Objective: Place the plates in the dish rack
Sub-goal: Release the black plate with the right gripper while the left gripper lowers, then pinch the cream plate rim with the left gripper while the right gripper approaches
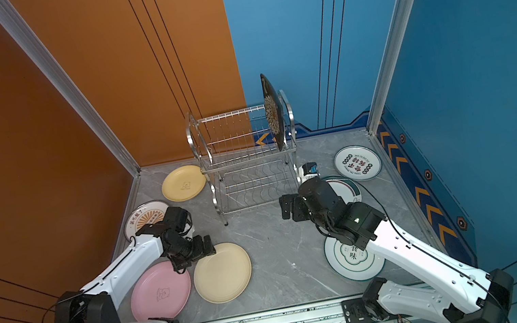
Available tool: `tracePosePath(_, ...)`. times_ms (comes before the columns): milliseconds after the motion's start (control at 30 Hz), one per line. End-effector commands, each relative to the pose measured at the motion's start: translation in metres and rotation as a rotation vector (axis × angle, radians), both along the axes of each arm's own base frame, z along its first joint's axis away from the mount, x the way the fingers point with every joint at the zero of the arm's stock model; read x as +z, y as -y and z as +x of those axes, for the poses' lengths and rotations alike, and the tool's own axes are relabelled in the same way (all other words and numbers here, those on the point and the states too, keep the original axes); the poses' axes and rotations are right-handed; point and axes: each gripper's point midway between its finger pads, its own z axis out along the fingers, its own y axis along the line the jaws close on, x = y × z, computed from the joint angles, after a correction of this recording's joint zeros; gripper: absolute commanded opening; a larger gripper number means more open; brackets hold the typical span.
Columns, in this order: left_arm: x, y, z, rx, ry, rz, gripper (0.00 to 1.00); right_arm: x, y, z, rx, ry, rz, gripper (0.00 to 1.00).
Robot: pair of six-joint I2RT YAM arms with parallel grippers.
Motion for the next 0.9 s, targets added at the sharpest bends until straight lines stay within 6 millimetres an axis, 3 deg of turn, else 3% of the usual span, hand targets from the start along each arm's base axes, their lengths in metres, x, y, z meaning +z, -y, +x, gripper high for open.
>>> tracePosePath(0, -0.009, 0.0, -0.011, -0.014, -0.043, -0.015, 0.98, -0.005, 0.004, -0.005, 0.012, -0.014, -0.012, 1.0)
tracePosePath(267, -0.016, 0.008, -0.022, -0.027, -0.084, -0.032, 0.98, -0.007, 0.004, -0.006, 0.011, -0.018, -0.013, 1.0)
tracePosePath(733, -0.007, 0.05, -0.045, -0.051, -0.113, -0.107, 0.98, -0.013, 0.008, -0.009, 0.003, -0.027, -0.01, 1.0)
tracePosePath(867, -0.011, 0.043, -0.055, -0.027, -0.099, -0.062, 0.98, -0.015, 0.007, -0.009, 0.005, -0.032, -0.011, 1.0)
